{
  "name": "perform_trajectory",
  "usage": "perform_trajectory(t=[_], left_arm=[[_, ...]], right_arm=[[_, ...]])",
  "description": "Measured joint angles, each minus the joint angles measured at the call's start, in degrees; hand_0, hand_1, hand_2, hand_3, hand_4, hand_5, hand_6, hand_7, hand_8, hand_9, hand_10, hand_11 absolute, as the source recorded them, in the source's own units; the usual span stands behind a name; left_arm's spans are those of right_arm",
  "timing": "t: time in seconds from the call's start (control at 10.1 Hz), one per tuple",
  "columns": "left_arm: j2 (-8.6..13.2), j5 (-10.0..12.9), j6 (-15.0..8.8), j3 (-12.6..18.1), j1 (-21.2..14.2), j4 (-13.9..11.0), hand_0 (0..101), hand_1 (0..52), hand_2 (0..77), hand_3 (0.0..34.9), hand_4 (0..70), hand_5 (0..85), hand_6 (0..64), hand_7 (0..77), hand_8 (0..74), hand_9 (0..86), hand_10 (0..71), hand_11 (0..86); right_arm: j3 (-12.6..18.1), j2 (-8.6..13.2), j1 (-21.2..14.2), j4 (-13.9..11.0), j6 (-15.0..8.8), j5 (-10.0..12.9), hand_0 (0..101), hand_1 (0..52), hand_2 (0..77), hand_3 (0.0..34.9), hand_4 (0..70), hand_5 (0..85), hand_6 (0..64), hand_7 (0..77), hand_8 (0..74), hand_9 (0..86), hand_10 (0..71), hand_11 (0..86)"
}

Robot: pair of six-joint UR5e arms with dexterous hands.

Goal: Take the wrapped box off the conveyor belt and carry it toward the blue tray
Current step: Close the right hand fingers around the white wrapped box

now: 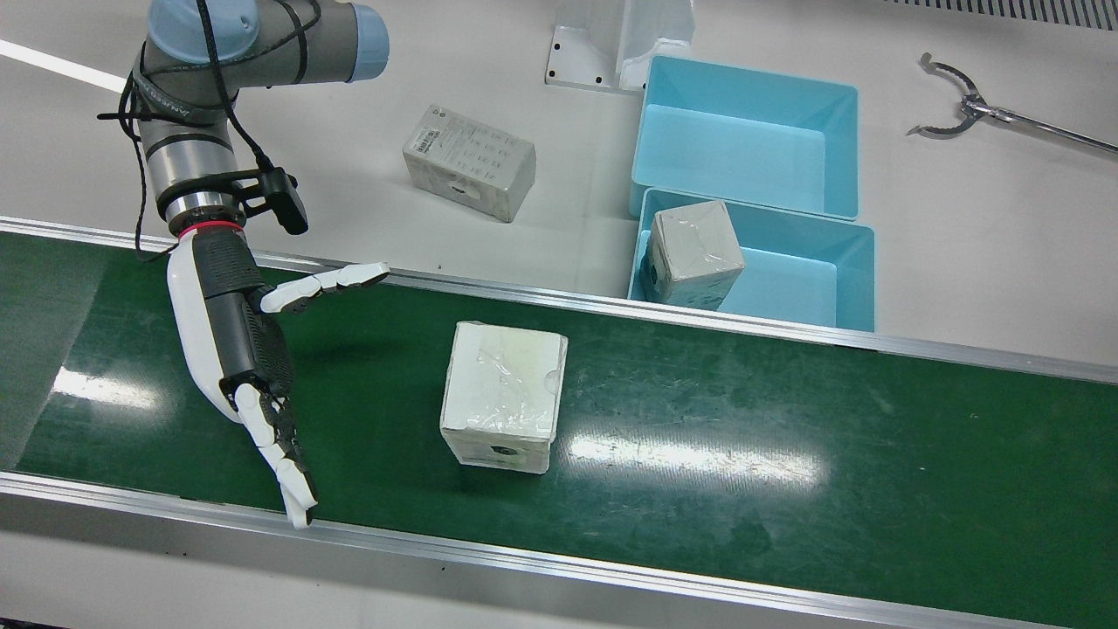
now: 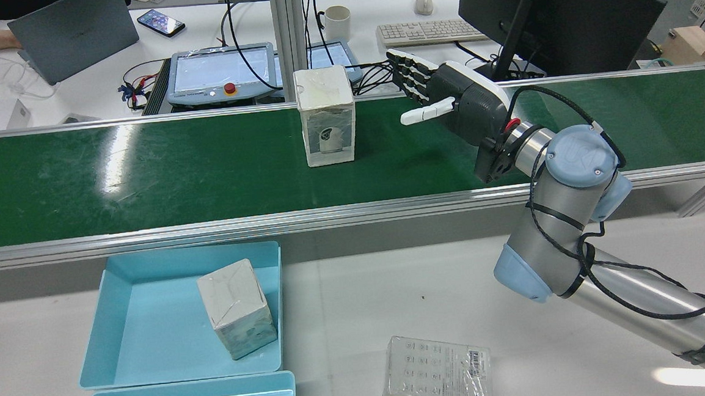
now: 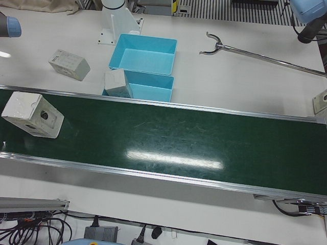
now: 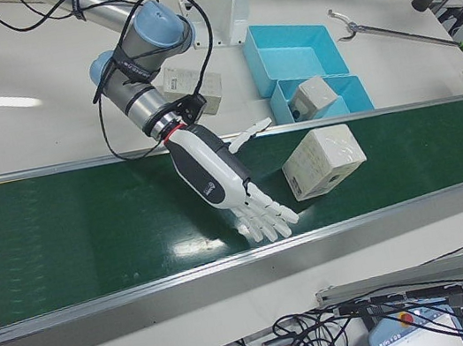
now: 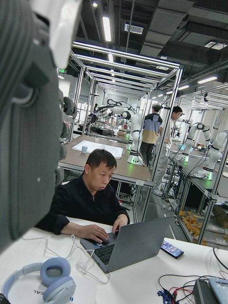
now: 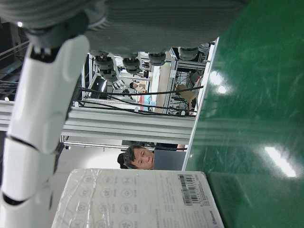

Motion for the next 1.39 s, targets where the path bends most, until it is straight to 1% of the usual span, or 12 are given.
perform_trajectory(t=[0.2,0.5,0.6,0.7,0.8,1.19,1.29,1.39], left_arm=[[0.0,0.0,0.0,0.0,0.0,0.0,0,0.0,0.5,0.0,0.0,1.1,0.0,0.5,0.0,0.0,0.0,0.0],[0.0,0.0,0.0,0.0,0.0,0.0,0,0.0,0.5,0.0,0.0,1.1,0.0,0.0,0.0,0.0,0.0,0.0],[0.0,0.0,0.0,0.0,0.0,0.0,0,0.0,1.1,0.0,0.0,1.1,0.0,0.0,0.0,0.0,0.0,0.0],[0.0,0.0,0.0,0.0,0.0,0.0,0,0.0,0.5,0.0,0.0,1.1,0.0,0.0,0.0,0.0,0.0,0.0],[0.0,0.0,0.0,0.0,0.0,0.0,0,0.0,0.5,0.0,0.0,1.1,0.0,0.0,0.0,0.0,0.5,0.0],[0.0,0.0,0.0,0.0,0.0,0.0,0,0.0,0.5,0.0,0.0,1.1,0.0,0.0,0.0,0.0,0.5,0.0],[0.0,0.0,0.0,0.0,0.0,0.0,0,0.0,0.5,0.0,0.0,1.1,0.0,0.0,0.0,0.0,0.5,0.0],[0.0,0.0,0.0,0.0,0.0,0.0,0,0.0,0.5,0.0,0.0,1.1,0.0,0.0,0.0,0.0,0.5,0.0]], right_arm=[[-0.06,0.05,-0.47,0.03,-0.08,0.35,44,10.4,9.8,9.7,2.2,8.2,0.0,0.5,1.6,1.6,0.5,1.6],[-0.17,0.59,-1.72,0.02,-0.25,1.67,44,10.4,9.8,9.2,2.2,8.2,0.0,1.6,1.6,1.6,0.0,1.6],[-0.3,0.75,-2.02,0.02,-0.27,2.33,43,10.4,10.9,8.2,2.2,8.2,0.0,1.6,1.6,1.6,0.5,1.6],[-0.42,0.83,-2.23,0.03,-0.28,2.88,44,10.4,10.9,8.3,3.8,8.2,0.0,1.6,1.6,1.6,0.0,1.6],[-0.53,0.86,-2.35,0.04,-0.28,3.22,44,10.4,10.9,8.3,2.7,8.7,0.0,1.1,1.6,1.6,0.5,1.6],[-1.52,1.4,-2.46,0.09,-0.19,3.61,44,10.4,11.4,8.3,3.3,7.6,0.0,1.1,1.6,1.6,0.5,1.6],[-1.85,1.67,-2.46,0.14,-0.19,3.64,43,10.4,11.4,7.5,3.3,7.1,0.0,1.1,1.6,1.6,0.0,1.6],[-2.08,1.88,-2.46,0.17,-0.19,3.76,44,10.4,12.0,7.6,3.3,7.1,0.0,1.1,1.6,1.6,0.0,1.6]])
